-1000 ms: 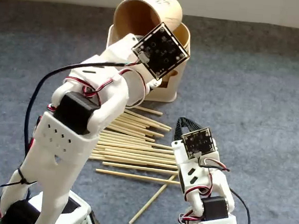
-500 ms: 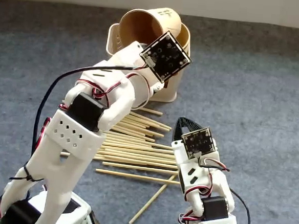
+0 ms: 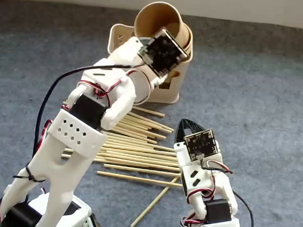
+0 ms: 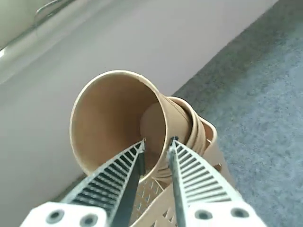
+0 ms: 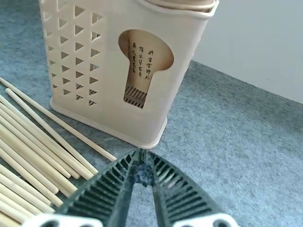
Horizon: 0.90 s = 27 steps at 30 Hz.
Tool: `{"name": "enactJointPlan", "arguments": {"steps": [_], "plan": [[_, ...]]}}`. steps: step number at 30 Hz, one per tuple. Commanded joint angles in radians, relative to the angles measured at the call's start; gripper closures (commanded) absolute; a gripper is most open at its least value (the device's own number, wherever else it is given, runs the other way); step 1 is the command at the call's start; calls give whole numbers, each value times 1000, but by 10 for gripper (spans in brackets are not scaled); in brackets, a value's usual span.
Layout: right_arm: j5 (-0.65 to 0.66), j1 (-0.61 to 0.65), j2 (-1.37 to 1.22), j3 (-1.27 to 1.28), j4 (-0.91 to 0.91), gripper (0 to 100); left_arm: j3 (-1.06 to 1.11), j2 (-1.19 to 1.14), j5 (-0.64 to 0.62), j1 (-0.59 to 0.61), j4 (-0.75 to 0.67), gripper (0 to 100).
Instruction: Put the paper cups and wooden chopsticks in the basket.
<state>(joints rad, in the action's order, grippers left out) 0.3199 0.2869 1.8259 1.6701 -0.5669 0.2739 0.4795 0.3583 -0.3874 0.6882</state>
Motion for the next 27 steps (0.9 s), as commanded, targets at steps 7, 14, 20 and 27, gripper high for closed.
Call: {"name": "enactJointPlan", "arguments": {"steps": [7, 14, 20, 27], "plan": [[12, -4, 12, 99, -4, 989, 58, 7, -121, 58, -207, 900], [12, -4, 12, 99, -4, 989, 127, 7, -123, 56, -324, 902], [14, -4, 12, 99, -4, 989, 259, -10, -118, 59, -542, 902], [14, -4, 12, 99, -4, 989, 328, -107, -117, 62, -617, 902]]}}
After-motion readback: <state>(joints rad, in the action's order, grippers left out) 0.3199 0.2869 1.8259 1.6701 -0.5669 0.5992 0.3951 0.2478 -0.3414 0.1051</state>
